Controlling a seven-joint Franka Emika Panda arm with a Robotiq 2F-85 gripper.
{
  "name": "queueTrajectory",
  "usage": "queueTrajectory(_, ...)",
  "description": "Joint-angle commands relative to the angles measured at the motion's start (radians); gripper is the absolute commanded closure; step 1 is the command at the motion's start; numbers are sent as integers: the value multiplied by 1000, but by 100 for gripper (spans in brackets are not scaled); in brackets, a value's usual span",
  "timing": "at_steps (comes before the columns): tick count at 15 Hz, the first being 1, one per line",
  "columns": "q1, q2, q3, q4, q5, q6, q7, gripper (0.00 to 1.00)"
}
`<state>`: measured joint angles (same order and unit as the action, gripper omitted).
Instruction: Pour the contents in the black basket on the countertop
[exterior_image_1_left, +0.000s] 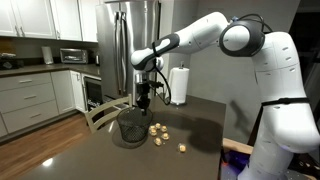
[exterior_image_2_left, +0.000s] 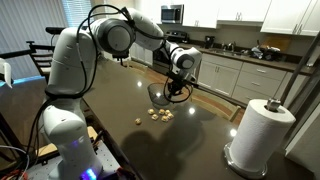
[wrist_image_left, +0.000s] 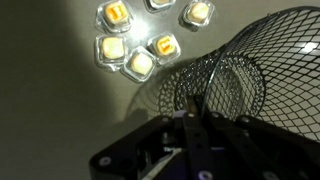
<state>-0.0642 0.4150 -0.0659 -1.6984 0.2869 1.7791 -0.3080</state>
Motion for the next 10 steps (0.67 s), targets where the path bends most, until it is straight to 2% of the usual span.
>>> queueTrajectory(1,-22,42,22,65,-32,-29,31,99)
queueTrajectory(10,-26,95,26,115,-50,-38,37,99)
